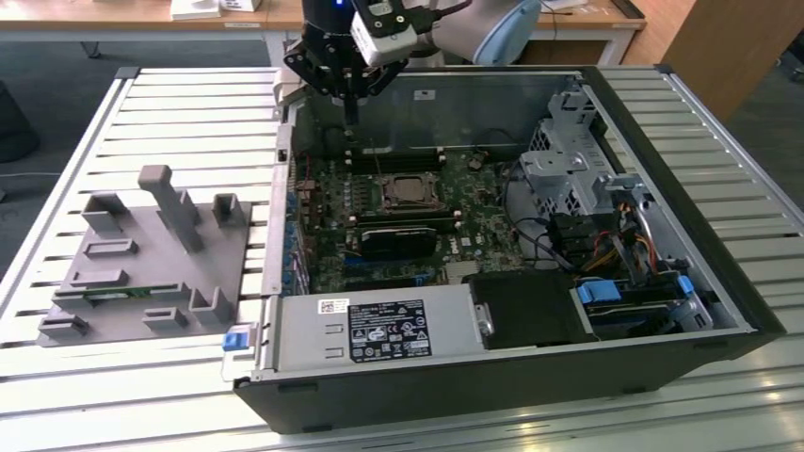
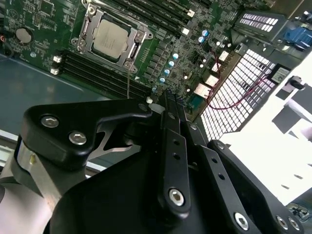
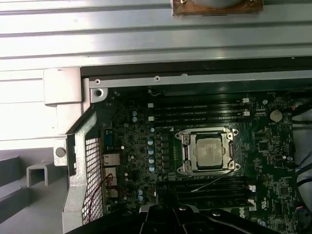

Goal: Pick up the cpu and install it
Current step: 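Install the first cpu locking lever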

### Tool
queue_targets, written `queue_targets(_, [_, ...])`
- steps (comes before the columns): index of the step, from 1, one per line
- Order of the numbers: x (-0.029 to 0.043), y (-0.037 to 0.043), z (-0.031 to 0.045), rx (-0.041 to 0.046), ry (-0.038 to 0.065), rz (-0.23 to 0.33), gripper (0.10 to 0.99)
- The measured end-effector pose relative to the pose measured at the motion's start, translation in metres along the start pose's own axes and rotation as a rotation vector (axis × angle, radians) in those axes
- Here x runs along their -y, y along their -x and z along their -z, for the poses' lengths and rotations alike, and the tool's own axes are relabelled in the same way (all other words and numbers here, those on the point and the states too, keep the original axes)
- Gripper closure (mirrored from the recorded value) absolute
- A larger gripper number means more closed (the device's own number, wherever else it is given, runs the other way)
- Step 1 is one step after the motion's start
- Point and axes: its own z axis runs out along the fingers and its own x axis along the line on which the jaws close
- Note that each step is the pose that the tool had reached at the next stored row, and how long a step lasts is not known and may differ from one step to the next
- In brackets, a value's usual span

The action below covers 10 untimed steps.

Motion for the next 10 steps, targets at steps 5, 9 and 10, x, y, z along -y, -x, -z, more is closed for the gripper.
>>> queue_targets(5, [-0.0014, -0.0002, -0.0050, 0.0000, 0.000, 0.000, 0.965])
queue_targets(9, [-0.0044, -0.0004, -0.0108, 0.0001, -0.001, 0.000, 0.965])
queue_targets(10, [-0.0051, -0.0005, -0.0123, 0.0002, -0.001, 0.000, 0.965])
